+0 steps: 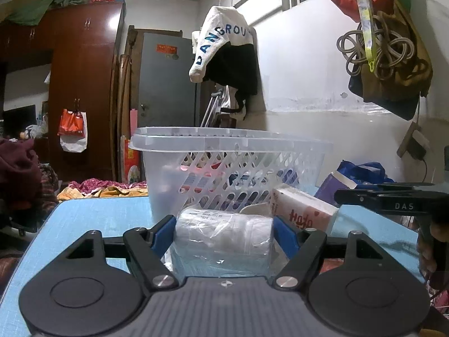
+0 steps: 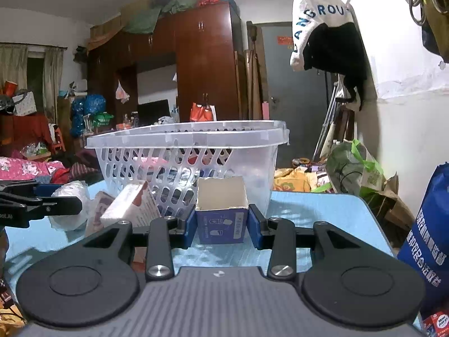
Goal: Organize objects
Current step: 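Grasp the clear-wrapped white roll with the left gripper while the right grasps the small white-blue box, then lift both held items over the white basket and release them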
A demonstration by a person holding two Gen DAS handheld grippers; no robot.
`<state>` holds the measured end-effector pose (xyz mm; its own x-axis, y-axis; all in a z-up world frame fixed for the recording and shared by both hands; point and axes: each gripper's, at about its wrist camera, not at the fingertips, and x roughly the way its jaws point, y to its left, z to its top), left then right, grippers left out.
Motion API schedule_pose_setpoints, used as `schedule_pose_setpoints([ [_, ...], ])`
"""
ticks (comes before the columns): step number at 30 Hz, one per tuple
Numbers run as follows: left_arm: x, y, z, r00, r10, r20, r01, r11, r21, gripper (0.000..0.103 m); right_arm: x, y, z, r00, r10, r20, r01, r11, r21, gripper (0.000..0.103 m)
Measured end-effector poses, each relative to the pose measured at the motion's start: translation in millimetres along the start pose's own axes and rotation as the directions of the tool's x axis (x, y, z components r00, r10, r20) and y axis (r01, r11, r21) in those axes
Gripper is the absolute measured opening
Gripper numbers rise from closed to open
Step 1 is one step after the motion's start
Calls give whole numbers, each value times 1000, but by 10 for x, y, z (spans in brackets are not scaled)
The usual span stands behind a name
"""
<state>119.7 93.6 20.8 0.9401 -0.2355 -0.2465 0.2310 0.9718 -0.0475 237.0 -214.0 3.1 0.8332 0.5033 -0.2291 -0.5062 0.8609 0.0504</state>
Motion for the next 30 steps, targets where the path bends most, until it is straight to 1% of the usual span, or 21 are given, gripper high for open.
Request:
schedule_pose_setpoints([
  [8, -25, 30, -15, 1000, 3, 19, -3, 1000, -9, 78, -69, 12, -17, 999, 7, 53, -8, 1000, 11, 42],
  [14, -27, 22, -16, 1000, 5, 24, -5, 1000, -8, 78, -85, 9, -20, 998, 5, 66, -6, 1000, 15, 42],
  [17, -50, 24, -21, 999, 9, 39, -8, 1000, -10, 78, -134, 26, -33, 995, 0, 100, -1, 1000, 8, 42],
  [19, -100, 48, -10, 998, 16, 63, -13, 999, -36, 78, -203, 56, -46, 990, -4, 141, 5, 1000, -13, 42],
  [20, -145, 79, 22, 997, 1, 83, 6, 997, -81, 78, -247, 75, -43, 987, 8, 160, -5, 1000, -13, 42],
  [21, -180, 93, 73, 995, -17, 100, 27, 995, -97, 78, -310, 79, -11, 981, 64, 182, -66, 998, 5, 42],
  [22, -225, 76, 174, 991, -14, 132, 26, 995, -93, 78, -355, 79, 37, 973, 119, 199, -126, 992, 18, 42],
  [23, -260, 48, 277, 987, 10, 162, 4, 996, -84, 78, -397, 97, 106, 963, 154, 220, -162, 987, 18, 42],
  [24, -276, 16, 410, 982, 36, 186, -22, 997, -74, 78, -426, 147, 209, 959, 154, 236, -158, 987, -2, 42],
  [26, -209, -30, 714, 978, 56, 203, -47, 998, -47, 78, -380, 281, 506, 967, 81, 243, -66, 995, -69, 42],
  [27, -129, -35, 852, 978, 66, 197, -59, 998, -38, 78, -313, 317, 633, 970, 54, 236, -34, 996, -88, 42],
  [28, -18, -18, 984, 981, 82, 178, -75, 996, -47, 78, -191, 342, 798, 976, 22, 216, 2, 994, -110, 42],
  [29, 129, 14, 1119, 986, 91, 142, -82, 994, -68, 78, -42, 338, 953, 983, -4, 185, 26, 993, -116, 42],
  [30, 247, 37, 1197, 989, 92, 116, -83, 993, -80, 78, 105, 315, 1069, 989, -14, 150, 31, 993, -110, 42],
])
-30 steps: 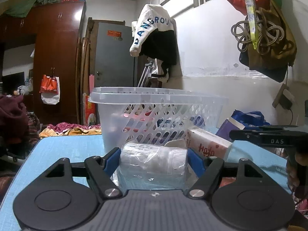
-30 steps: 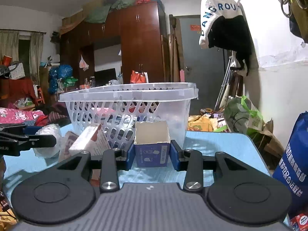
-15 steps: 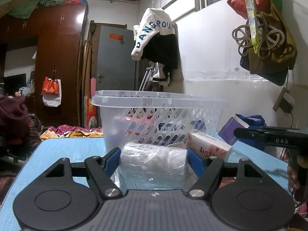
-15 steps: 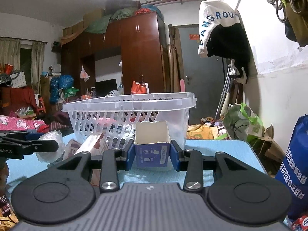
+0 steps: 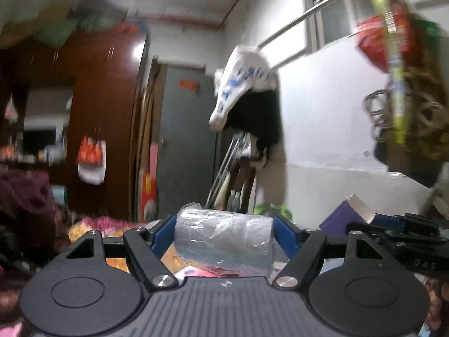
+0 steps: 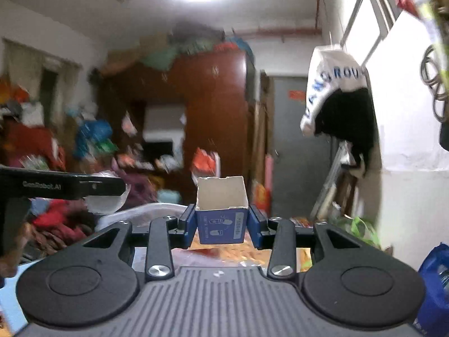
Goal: Organize objects
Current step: 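Lift both held items over the white basket and release them, then grasp the black-white box with the left gripper while the right grasps the pink-wrapped pack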
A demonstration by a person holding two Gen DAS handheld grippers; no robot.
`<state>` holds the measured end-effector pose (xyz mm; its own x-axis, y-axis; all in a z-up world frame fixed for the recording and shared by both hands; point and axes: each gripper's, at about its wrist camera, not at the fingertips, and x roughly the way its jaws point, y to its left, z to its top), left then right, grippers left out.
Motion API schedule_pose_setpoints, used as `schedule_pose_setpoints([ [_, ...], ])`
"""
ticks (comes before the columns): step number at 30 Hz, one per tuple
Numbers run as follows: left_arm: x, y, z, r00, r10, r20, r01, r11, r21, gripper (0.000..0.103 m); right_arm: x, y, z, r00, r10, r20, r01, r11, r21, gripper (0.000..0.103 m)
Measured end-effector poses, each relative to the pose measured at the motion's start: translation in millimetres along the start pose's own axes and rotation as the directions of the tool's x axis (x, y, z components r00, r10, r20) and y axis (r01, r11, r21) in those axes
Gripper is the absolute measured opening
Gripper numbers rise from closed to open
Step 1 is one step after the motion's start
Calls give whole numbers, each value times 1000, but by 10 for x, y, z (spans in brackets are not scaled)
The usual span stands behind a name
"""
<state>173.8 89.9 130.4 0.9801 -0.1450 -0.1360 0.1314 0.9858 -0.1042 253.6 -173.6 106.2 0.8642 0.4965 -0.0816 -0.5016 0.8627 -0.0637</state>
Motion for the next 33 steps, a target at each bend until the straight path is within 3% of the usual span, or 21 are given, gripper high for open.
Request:
schedule_pose_setpoints([
  [3, 407, 64, 65, 997, -4, -73, 1, 999, -33, 82, 418, -74, 93, 993, 43, -113, -39, 998, 39, 43],
  [4, 492, 77, 39, 995, 0, -104, -4, 999, -34, 92, 505, -70, 86, 990, 39, -136, -35, 999, 36, 48],
  [5, 545, 86, 10, 990, 20, -139, -25, 999, -33, 94, 531, -62, 75, 989, 22, -145, -17, 999, 32, 56],
  [7, 438, 112, -60, 990, 58, -126, -61, 998, -21, 94, 392, -75, 37, 994, -2, -109, 7, 999, 49, 98],
  [8, 285, 123, -102, 995, 61, -84, -62, 998, -12, 95, 238, -100, -11, 998, 15, -58, -11, 997, 70, 103],
  [11, -195, 115, -288, 998, 65, -15, -64, 997, 34, 100, -105, -103, -241, 997, 68, -32, -65, 993, 103, 103],
  [14, -417, 149, -533, 992, 108, -69, -104, 993, 59, 100, -224, 41, -550, 989, 112, -101, -105, 992, 70, 102],
  [16, -381, 209, -732, 977, 138, -161, -126, 988, 84, 100, -159, 170, -740, 978, 123, -169, -122, 992, 17, 84],
  [20, -220, 370, -911, 949, 196, -248, -180, 980, 86, 99, 8, 259, -815, 958, 179, -223, -177, 984, 32, 72],
  [24, -62, 486, -982, 929, 184, -322, -167, 983, 80, 99, 57, 397, -820, 955, 174, -239, -183, 983, -16, 69],
  [28, 11, 523, -1059, 907, 202, -370, -178, 979, 99, 97, 157, 395, -831, 932, 227, -283, -231, 973, 19, 68],
  [30, 4, 543, -1045, 912, 187, -364, -168, 982, 83, 97, 176, 382, -846, 935, 214, -282, -214, 976, 32, 70],
  [33, 18, 535, -1082, 907, 184, -379, -167, 983, 77, 97, 156, 432, -882, 926, 237, -294, -234, 971, 47, 69],
])
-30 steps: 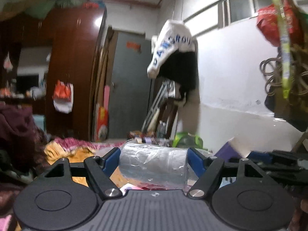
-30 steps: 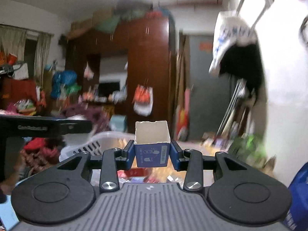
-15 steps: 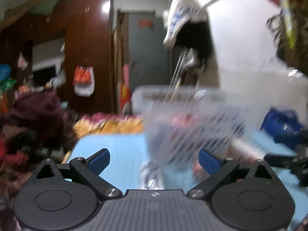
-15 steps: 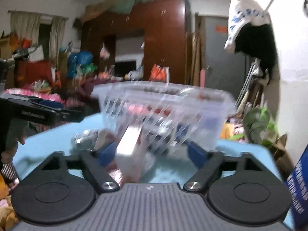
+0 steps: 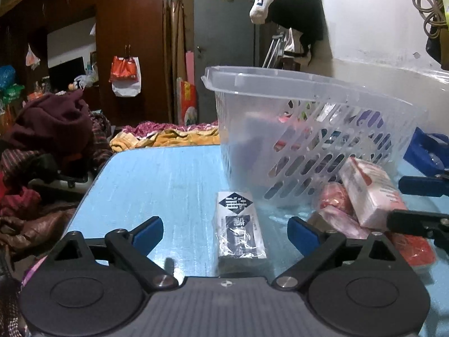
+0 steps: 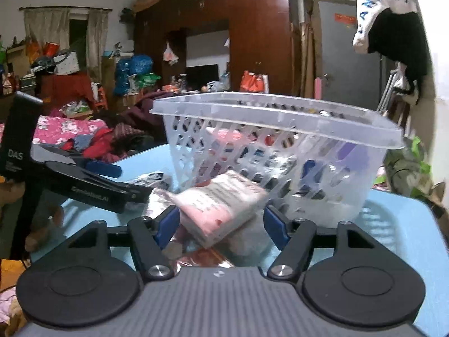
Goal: Organize objects
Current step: 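Grasp the black-white box with the left gripper while the right grasps the pink-wrapped pack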
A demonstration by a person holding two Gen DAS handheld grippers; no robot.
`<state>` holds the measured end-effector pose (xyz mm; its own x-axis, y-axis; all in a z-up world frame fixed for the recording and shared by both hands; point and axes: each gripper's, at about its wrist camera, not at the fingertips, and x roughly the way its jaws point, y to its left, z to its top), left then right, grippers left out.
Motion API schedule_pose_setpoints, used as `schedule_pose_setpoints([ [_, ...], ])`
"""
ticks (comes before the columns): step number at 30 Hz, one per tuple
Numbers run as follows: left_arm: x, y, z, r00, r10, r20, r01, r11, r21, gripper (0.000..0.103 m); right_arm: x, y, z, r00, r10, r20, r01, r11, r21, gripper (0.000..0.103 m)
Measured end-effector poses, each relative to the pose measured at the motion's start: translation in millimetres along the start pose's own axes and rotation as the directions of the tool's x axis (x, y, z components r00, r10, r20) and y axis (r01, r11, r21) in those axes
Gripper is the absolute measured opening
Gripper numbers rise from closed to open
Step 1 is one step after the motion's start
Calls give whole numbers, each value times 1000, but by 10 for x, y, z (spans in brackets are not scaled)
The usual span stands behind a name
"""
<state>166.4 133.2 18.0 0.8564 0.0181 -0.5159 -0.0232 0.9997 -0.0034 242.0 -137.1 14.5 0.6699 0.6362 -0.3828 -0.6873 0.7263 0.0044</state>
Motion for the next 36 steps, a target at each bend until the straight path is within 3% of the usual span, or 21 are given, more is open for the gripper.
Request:
schedule_pose_setpoints([
  [2, 8, -23, -12, 1000, -5, -10, 5, 1000, 15, 97, 14, 51, -33, 1000, 11, -14, -11, 1000, -13, 55],
  [3, 5, -50, -16, 1000, -4, -13, 4, 1000, 23, 97, 12, 91, -56, 1000, -4, -23, 3, 999, -34, 42],
  [4, 5, -57, -21, 1000, -3, -18, 3, 1000, 31, 96, 5, 98, -84, 1000, -18, -23, 17, 999, -40, 38],
  [6, 13, -104, -25, 1000, 4, -29, -3, 999, 42, 84, -43, 64, -99, 1000, -21, -9, 21, 999, -24, 35],
  [8, 56, -118, -10, 999, 13, -46, -12, 999, 37, 59, -123, -2, -124, 1000, -19, 13, 19, 1000, 0, 30],
  [10, 66, -78, -14, 998, -7, -55, 8, 1000, 12, 45, -223, -70, -166, 999, -31, 36, 30, 999, 20, 19],
  [18, 68, -33, -26, 998, -37, -49, 36, 999, -25, 45, -396, -266, -253, 997, -24, 70, 19, 997, 70, 20],
  [23, 73, -16, -30, 998, -43, -45, 42, 999, -32, 45, -317, -140, -210, 999, 9, 31, -9, 1000, 5, 38],
  [27, 81, -21, -22, 998, -45, -45, 43, 999, -32, 45, -300, -82, -252, 995, 101, -8, -101, 995, -10, 47],
  [36, 83, -37, -28, 998, -44, -44, 43, 999, -31, 45, -279, 8, -283, 993, 96, -66, -102, 990, -94, 55],
])
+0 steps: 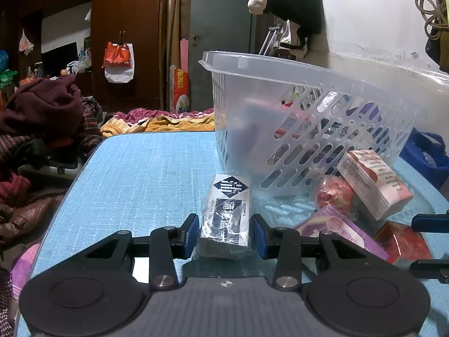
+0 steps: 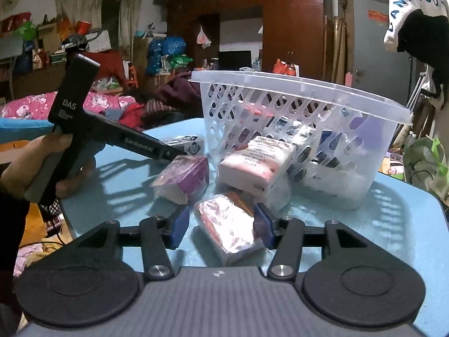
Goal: Organize objects
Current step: 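Grasp the black-white box with the left gripper while the right grasps the pink-wrapped pack, then carry both held items over the white basket and release them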
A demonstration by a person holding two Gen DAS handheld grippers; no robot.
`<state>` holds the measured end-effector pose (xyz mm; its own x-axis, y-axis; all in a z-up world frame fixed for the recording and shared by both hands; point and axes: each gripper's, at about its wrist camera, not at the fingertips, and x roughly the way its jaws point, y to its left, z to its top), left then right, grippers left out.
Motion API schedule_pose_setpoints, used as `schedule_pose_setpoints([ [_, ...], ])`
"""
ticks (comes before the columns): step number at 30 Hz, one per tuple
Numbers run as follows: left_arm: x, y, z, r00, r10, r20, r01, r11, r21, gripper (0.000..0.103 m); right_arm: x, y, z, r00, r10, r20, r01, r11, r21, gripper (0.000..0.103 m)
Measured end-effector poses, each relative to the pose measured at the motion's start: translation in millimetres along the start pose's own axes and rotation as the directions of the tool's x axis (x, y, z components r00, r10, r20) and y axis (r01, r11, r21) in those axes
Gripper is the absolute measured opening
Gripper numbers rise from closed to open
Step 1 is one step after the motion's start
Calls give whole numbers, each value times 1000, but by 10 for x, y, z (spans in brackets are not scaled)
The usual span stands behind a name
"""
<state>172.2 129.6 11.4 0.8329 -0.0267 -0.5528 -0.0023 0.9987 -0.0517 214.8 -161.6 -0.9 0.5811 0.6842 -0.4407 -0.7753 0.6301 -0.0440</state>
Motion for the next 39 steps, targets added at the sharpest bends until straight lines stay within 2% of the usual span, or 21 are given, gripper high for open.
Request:
schedule_pose_setpoints([
  [2, -1, 7, -1, 1000, -1, 0, 1, 1000, 0, 45, -14, -5, -11, 1000, -13, -8, 13, 1000, -15, 63],
  [3, -1, 7, 0, 1000, -1, 0, 1, 1000, -1, 45, -4, -6, -18, 1000, -19, -20, 19, 1000, -23, 74],
  [4, 0, 7, 0, 1000, -1, 1, 1, 1000, -1, 45, 17, -3, -29, 999, -28, -40, 26, 999, -40, 80],
  [6, -5, 11, -3, 1000, -3, 1, 3, 1000, -3, 45, 43, -11, -47, 998, -42, -49, 40, 998, -43, 79],
  [7, -4, 10, -1, 1000, -4, 1, 4, 1000, -4, 45, 48, -17, -50, 998, -37, -51, 35, 999, -40, 75],
  [8, -6, 17, -3, 1000, -5, 2, 5, 1000, -5, 45, 50, -20, -50, 998, -32, -51, 30, 999, -38, 71],
  [9, -4, 19, -3, 1000, -5, 2, 5, 1000, -6, 45, 61, -29, -52, 998, -34, -55, 33, 999, -33, 57],
  [11, -12, 17, 1, 1000, -2, 13, 2, 1000, -13, 45, 64, -60, -59, 998, -32, -51, 31, 999, -19, 57],
  [14, -102, 43, -21, 997, 0, 75, 3, 999, -34, 44, 7, -81, -89, 1000, -9, -7, 9, 1000, -17, 57],
  [19, -277, -12, -77, 978, -9, 210, 12, 1000, -10, 44, -173, -157, -157, 990, 7, 141, -10, 1000, 19, 56],
  [22, -278, -17, -73, 975, -18, 223, 21, 1000, -9, 44, -234, -204, -177, 981, 4, 194, -13, 999, 45, 57],
  [29, -291, 4, -91, 972, -26, 234, 31, 999, -17, 44, -183, -187, -151, 981, -21, 195, 14, 999, 40, 57],
  [32, -404, 24, -120, 955, -39, 294, 49, 999, -24, 44, -280, -191, -175, 969, -43, 244, 28, 997, 66, 57],
  [34, -557, 88, -78, 925, -132, 355, 163, 985, -57, 44, -385, -215, -118, 953, -64, 296, 35, 994, 105, 57],
  [35, -636, 94, -25, 910, -159, 383, 197, 978, -63, 44, -447, -225, -49, 943, -68, 327, 31, 993, 118, 57],
  [37, -818, 16, 168, 878, -167, 448, 208, 977, -44, 44, -538, -218, 169, 921, -104, 376, 60, 990, 127, 57],
  [39, -889, -115, 422, 873, -165, 458, 189, 982, -7, 44, -536, -222, 462, 911, -171, 375, 132, 983, 128, 57],
])
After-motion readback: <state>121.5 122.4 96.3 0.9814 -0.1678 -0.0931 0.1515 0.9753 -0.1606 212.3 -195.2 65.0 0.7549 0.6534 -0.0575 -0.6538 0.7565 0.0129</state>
